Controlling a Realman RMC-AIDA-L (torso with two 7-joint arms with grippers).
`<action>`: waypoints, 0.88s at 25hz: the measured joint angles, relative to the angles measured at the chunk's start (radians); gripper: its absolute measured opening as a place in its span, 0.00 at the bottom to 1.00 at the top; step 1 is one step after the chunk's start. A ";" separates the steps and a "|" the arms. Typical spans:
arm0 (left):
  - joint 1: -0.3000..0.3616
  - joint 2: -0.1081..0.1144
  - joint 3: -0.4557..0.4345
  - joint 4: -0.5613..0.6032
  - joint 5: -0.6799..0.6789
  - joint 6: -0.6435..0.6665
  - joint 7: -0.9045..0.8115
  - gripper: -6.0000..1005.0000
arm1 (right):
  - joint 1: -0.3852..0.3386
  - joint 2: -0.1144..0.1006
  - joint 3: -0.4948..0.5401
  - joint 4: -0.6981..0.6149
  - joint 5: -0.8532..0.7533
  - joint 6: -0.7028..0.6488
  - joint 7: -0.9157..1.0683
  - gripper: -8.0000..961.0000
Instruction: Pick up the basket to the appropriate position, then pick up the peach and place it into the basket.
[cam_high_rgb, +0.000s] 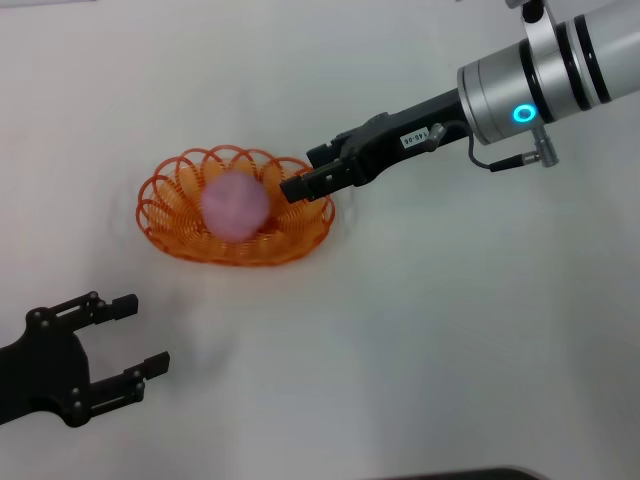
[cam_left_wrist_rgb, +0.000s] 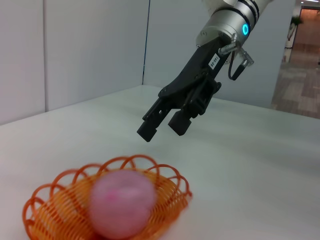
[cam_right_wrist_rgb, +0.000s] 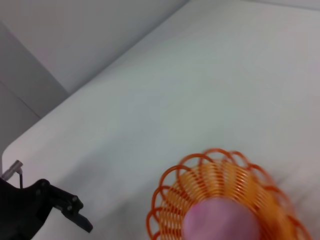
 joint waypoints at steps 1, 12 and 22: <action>0.000 0.000 0.000 0.000 0.000 0.000 0.000 0.72 | -0.003 0.000 -0.001 0.000 0.010 0.000 -0.008 0.86; 0.000 0.000 -0.001 -0.002 0.000 0.000 -0.001 0.72 | -0.117 -0.010 0.006 -0.012 0.123 -0.007 -0.214 0.85; 0.000 0.001 -0.002 -0.015 0.000 0.001 -0.001 0.72 | -0.270 -0.014 0.107 -0.015 0.133 -0.091 -0.486 0.85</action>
